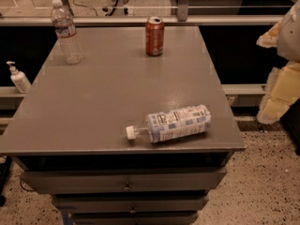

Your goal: Move coke can near blue plastic bottle

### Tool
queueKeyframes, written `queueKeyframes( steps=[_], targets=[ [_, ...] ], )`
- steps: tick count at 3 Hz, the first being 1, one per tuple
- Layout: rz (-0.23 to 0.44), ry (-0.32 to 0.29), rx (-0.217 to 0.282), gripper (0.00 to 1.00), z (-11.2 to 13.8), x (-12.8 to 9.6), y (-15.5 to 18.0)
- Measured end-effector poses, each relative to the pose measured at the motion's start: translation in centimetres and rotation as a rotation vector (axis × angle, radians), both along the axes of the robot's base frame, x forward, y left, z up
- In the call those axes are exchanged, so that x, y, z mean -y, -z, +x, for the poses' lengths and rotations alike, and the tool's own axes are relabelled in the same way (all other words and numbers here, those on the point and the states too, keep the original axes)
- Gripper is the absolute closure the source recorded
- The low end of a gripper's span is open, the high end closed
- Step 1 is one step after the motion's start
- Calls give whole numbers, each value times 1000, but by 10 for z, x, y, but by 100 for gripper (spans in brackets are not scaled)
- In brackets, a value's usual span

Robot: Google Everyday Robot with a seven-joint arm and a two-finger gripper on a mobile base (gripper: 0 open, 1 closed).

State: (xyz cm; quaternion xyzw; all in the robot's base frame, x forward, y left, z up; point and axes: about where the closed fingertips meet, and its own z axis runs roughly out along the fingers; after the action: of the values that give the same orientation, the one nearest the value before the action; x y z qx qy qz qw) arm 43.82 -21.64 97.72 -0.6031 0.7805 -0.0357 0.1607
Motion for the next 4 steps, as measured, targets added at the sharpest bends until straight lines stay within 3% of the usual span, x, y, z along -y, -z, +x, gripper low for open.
queueKeyframes(
  steps=[1, 2, 3, 4],
  targets=[
    [0, 0, 0, 0, 0, 0, 0],
    [21, 11, 32, 0, 10, 0, -4],
    [105, 37, 98, 0, 48, 3, -9],
    [247, 53, 162, 0, 97, -7, -10]
  ],
)
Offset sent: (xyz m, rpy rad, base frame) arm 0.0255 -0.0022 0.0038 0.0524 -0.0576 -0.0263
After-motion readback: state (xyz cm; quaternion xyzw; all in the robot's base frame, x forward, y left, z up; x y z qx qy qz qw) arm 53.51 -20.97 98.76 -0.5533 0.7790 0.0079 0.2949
